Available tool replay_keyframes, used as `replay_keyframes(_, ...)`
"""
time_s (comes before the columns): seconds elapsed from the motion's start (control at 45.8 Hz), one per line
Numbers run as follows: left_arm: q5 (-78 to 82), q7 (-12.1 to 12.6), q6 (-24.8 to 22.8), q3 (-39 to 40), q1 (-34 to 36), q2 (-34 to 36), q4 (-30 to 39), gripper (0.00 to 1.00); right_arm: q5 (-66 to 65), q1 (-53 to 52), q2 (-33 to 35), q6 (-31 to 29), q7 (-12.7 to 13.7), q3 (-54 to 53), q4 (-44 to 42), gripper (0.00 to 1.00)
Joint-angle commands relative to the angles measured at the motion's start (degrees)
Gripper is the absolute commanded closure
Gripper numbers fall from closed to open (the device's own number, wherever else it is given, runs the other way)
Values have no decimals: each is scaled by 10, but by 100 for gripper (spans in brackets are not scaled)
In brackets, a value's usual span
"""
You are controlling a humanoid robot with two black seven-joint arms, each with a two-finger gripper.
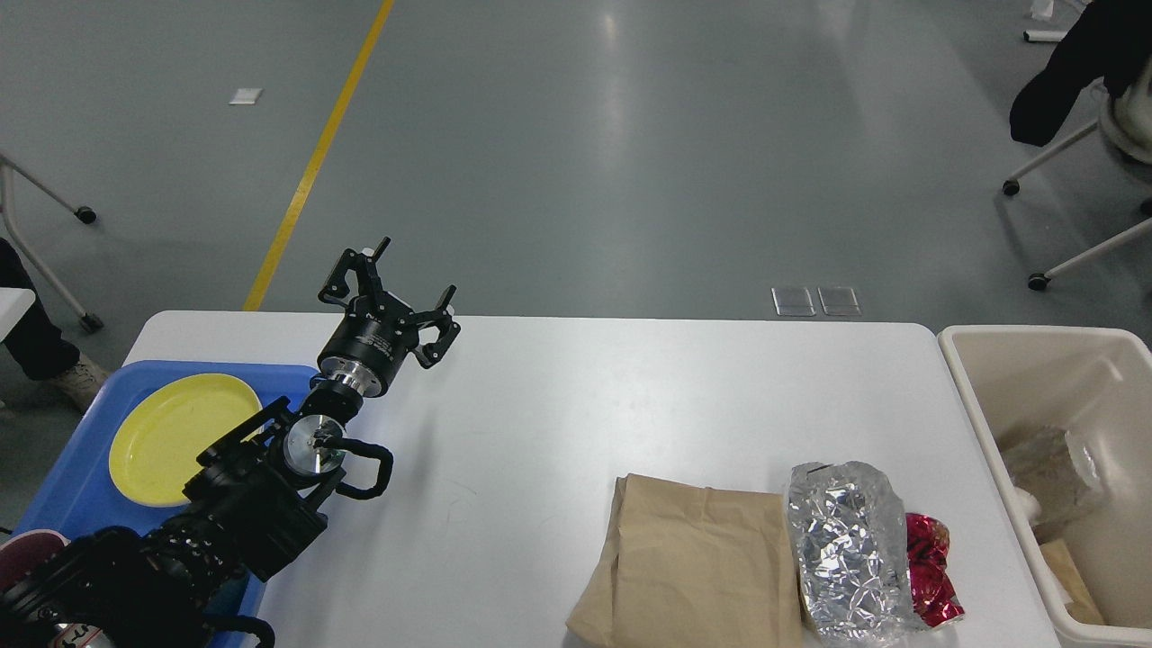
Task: Tidy desktop
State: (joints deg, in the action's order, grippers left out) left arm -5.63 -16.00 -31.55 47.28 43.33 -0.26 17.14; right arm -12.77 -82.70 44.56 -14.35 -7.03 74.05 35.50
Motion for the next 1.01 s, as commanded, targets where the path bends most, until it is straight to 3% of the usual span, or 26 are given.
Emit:
replay_keyframes(0.0, 0, 0, 0, 0, 0, 0, 0, 2, 1, 78, 14, 55, -2, -63, -14, 100)
replay_keyframes(0.262, 0, 0, 0, 0, 0, 0, 0, 2, 35, 261, -16, 112, -5, -187, -90, 100)
replay_keyframes(0.568, 0, 0, 0, 0, 0, 0, 0, 2, 36, 320, -46, 111, -6, -239, -113, 99)
replay_keyframes(0.59, 0, 0, 0, 0, 0, 0, 0, 2, 36, 320, -47, 111, -6, -239, -113, 94)
replay_keyframes(0.699, 0, 0, 0, 0, 0, 0, 0, 2, 35, 320, -54, 112, -6, -240, -113, 46)
replay_keyframes(0.743, 0, 0, 0, 0, 0, 0, 0, 2, 35, 320, -57, 111, -6, -239, -113, 35)
replay_keyframes(0.809, 0, 0, 0, 0, 0, 0, 0, 2, 35, 320, -59, 111, -6, -238, -113, 29)
replay_keyframes(0.984, 0, 0, 0, 0, 0, 0, 0, 2, 36, 318, -59, 111, -6, -237, -113, 27)
